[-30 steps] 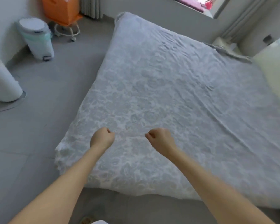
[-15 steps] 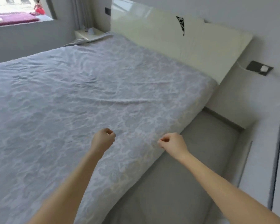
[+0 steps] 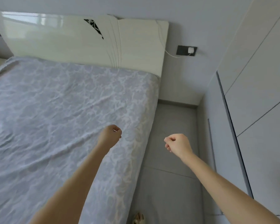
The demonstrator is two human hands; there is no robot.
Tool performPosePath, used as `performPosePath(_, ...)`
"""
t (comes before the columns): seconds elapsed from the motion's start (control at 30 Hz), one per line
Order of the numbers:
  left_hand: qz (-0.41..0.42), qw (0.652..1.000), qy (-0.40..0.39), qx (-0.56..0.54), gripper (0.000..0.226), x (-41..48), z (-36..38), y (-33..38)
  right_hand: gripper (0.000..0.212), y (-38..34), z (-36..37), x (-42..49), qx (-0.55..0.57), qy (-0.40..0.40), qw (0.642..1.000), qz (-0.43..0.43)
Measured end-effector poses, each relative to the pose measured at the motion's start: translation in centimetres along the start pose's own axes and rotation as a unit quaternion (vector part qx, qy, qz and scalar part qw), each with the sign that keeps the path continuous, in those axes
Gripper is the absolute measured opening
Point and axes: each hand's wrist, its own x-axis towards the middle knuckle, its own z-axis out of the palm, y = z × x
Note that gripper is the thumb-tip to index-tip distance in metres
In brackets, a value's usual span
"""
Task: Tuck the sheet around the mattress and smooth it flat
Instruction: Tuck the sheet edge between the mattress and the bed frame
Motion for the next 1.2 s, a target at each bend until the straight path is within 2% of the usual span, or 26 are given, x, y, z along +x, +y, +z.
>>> performPosePath(0.3, 0.136, 0.977, -0.073, 0.147, 0.019, 18.9, 6.8, 13.4, 0.026, 1.1, -3.9, 15.2, 0.126, 0.067, 0.981, 0.132)
performPosePath(0.47, 0.178, 0.962, -0.085, 0.188, 0.02, 29.4, 12.4, 20.0, 0.026, 2.3, -6.4, 26.5, 0.167, 0.075, 0.971, 0.154)
performPosePath(0.63, 0.167, 0.963, -0.054, 0.204, 0.023, 40.7, 17.0, 24.9, 0.029, 2.8, -7.8, 40.0, 0.194, 0.061, 0.968, 0.146)
performPosePath(0.77, 0.177, 0.96, 0.005, 0.217, 0.026, 49.7, 19.3, 26.3, 0.034, 2.3, -7.3, 50.6, 0.182, 0.036, 0.976, 0.116)
performPosePath(0.9, 0.222, 0.921, 0.034, 0.318, 0.024, 59.1, 21.5, 25.9, 0.033, 0.9, -5.5, 60.2, 0.187, 0.019, 0.979, 0.081)
performPosePath(1.07, 0.239, 0.898, 0.005, 0.37, 0.026, 71.8, 24.7, 24.4, 0.032, 0.5, -1.2, 71.9, 0.169, 0.025, 0.984, 0.052)
performPosePath(1.2, 0.255, 0.886, -0.039, 0.386, 0.031, 81.0, 27.0, 22.3, 0.035, 1.0, 4.2, 81.2, 0.129, 0.012, 0.991, -0.008)
